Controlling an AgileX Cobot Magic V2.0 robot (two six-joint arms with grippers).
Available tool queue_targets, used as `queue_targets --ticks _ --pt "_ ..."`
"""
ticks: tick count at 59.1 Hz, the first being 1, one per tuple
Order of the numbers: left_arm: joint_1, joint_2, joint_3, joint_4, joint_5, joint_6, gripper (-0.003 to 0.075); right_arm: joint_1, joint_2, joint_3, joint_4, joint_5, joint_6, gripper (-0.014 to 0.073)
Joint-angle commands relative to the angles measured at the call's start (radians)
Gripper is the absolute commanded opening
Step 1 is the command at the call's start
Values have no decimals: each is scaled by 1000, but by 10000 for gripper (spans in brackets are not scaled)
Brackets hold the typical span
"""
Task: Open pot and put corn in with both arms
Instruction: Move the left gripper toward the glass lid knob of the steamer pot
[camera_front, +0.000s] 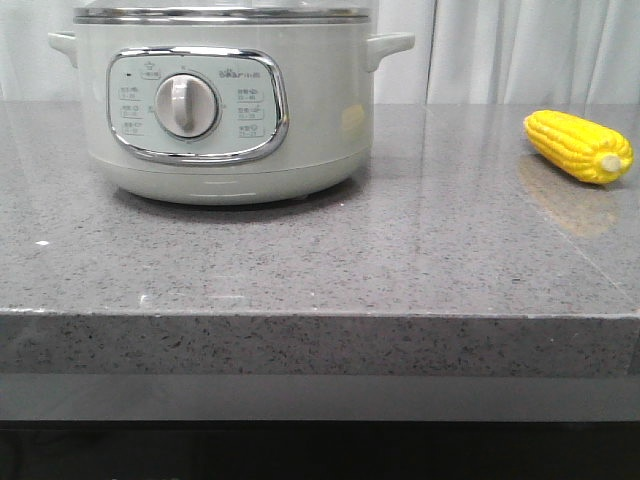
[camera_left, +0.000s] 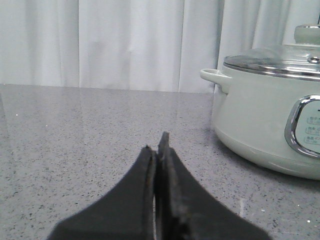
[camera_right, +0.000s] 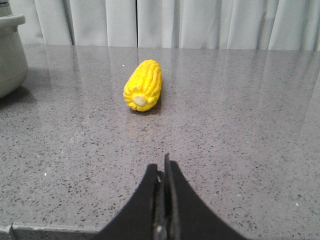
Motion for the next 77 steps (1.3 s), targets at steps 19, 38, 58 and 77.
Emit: queue_targets --ticks 19,38,58,77 --pt "2 -15 12 -7 -82 -5 -20 -4 -21 -11 -5 -81 -7 -120" --pt "2 -15 12 -7 -82 -5 -20 -4 -21 -11 -5 -81 -7 -120" --pt "2 -15 -3 -29 -109 -5 -20 -4 -21 -16 14 -138 -7 -120" --pt "2 51 -285 -74 68 -5 -20 -4 -12 -244 47 86 -7 -120"
